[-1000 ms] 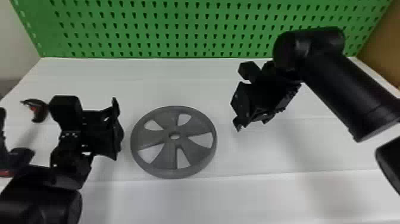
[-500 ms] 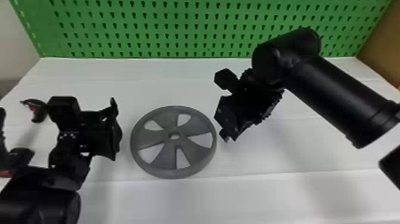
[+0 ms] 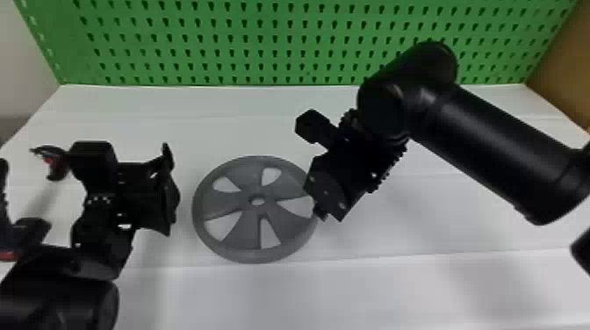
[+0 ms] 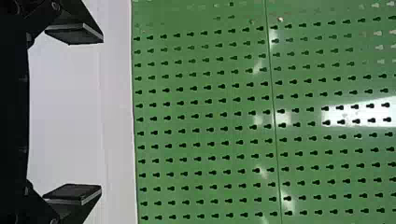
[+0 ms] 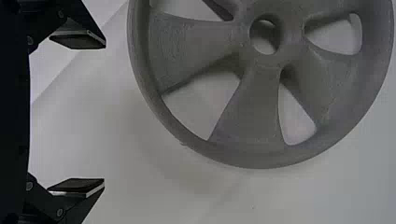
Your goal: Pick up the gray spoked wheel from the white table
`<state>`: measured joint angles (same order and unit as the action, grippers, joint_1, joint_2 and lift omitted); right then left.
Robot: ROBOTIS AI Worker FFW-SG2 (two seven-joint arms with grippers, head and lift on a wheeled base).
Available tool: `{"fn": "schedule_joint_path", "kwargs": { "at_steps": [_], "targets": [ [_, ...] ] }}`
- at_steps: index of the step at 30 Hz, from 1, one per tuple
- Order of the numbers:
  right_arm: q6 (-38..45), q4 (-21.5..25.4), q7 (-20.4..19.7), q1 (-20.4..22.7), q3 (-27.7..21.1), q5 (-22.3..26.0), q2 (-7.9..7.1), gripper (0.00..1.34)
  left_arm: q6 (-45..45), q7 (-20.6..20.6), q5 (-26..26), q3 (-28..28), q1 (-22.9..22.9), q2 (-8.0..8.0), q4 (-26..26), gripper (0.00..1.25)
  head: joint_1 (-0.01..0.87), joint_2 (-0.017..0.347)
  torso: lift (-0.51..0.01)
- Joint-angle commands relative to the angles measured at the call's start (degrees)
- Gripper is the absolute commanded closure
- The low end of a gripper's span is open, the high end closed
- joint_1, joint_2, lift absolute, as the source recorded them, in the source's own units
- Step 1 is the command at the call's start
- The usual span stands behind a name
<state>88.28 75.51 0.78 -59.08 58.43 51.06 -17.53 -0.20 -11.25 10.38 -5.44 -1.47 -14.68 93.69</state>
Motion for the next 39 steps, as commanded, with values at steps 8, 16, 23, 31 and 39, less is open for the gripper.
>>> {"fn": "schedule_joint_path", "kwargs": {
  "at_steps": [8, 16, 23, 31, 39],
  "targets": [
    [-0.7, 0.3, 4.6, -0.2, 3.0, -0.3, -0.76, 0.24, -0.1, -0.1, -0.1, -0.1, 0.1, 0.09, 0.0, 0.15, 0.765, 0.002, -0.096],
    [-1.3, 0.3, 5.9, -0.5, 3.4, -1.2, -0.76, 0.24, -0.1, -0.4, -0.1, -0.3, 0.2, 0.09, 0.0, 0.15, 0.765, 0.002, -0.096],
    [-1.5, 0.3, 7.3, -0.5, 3.2, -2.3, -0.76, 0.24, -0.1, -0.4, -0.1, -0.4, 0.2, 0.09, 0.0, 0.15, 0.765, 0.002, -0.096],
    [-1.2, -1.7, 7.9, -0.5, 2.5, -1.2, 0.04, 0.24, -0.1, -0.4, -0.1, -0.4, 0.2, 0.09, 0.0, 0.15, 0.765, 0.002, -0.096],
    [-1.1, -5.5, 7.9, -0.9, 1.8, -1.1, 1.88, 0.24, -0.1, -0.7, -0.1, -0.5, 0.3, 0.09, 0.0, 0.15, 0.765, 0.002, -0.096]
  ]
}}
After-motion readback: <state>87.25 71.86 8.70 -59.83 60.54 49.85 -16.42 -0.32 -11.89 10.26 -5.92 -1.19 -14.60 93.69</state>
